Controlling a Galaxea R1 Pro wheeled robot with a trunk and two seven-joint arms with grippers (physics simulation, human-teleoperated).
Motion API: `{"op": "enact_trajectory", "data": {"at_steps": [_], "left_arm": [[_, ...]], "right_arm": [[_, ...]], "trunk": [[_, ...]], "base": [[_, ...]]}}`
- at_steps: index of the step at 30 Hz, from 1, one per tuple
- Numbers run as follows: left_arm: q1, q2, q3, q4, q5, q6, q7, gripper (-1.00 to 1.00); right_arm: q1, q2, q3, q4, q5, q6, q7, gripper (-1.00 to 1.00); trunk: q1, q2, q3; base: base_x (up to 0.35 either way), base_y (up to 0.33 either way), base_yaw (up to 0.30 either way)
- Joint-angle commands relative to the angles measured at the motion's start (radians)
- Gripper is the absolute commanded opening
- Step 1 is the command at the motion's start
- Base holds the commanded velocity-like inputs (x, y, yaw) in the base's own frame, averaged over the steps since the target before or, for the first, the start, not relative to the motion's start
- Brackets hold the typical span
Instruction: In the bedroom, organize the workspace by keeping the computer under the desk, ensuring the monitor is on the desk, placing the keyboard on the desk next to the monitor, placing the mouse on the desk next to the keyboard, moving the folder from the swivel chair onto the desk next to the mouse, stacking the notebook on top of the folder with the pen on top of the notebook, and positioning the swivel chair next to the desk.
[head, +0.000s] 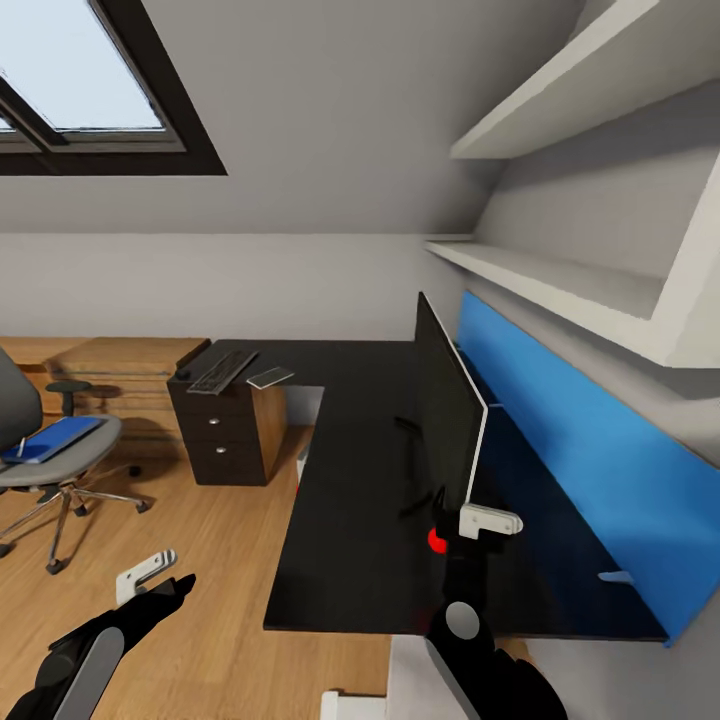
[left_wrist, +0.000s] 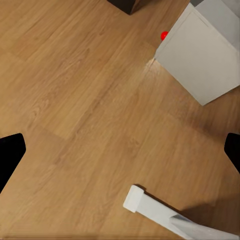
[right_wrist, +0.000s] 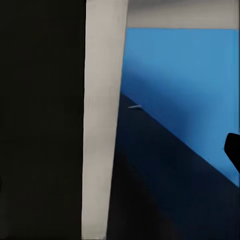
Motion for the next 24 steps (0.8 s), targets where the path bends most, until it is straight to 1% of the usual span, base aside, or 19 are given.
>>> {"op": "enact_trajectory", "data": {"at_steps": [1,7,13,17,22,24], "left_arm": [[-0.001,0.0,0.0,-0.002,0.011,0.004,0.008,1.0],[-0.001,0.0,0.0,-0.002,0.012,0.004,0.008,1.0],[0.0,0.0,0.0,-0.002,0.012,0.004,0.008,1.0],[-0.001,0.001,0.0,-0.002,0.013,0.004,0.008,1.0],[-0.001,0.001,0.0,-0.002,0.012,0.004,0.008,1.0],[0.0,0.001,0.0,-0.002,0.012,0.004,0.008,1.0]], "right_arm": [[-0.001,-0.001,0.003,-0.001,-0.006,-0.002,-0.006,1.0],[-0.001,-0.002,0.003,-0.001,-0.005,-0.007,-0.005,1.0],[-0.001,-0.007,0.012,-0.003,-0.003,-0.011,0.003,1.0],[-0.001,-0.009,0.014,-0.002,-0.004,-0.041,0.003,1.0],[-0.001,-0.009,0.014,-0.005,-0.003,-0.053,0.003,1.0],[-0.001,-0.01,0.014,-0.004,-0.003,-0.054,0.003,1.0]], "trunk": [[0.0,-0.001,-0.001],[0.0,-0.001,-0.001],[0.0,-0.001,-0.001],[0.0,-0.001,-0.001],[0.0,-0.001,-0.001],[0.0,-0.001,-0.001]], "base": [[-0.032,-0.052,0.0],[-0.008,-0.014,0.0],[0.0,0.0,0.0],[0.0,0.0,0.0],[0.0,0.0,0.0],[0.0,0.209,0.0]]}}
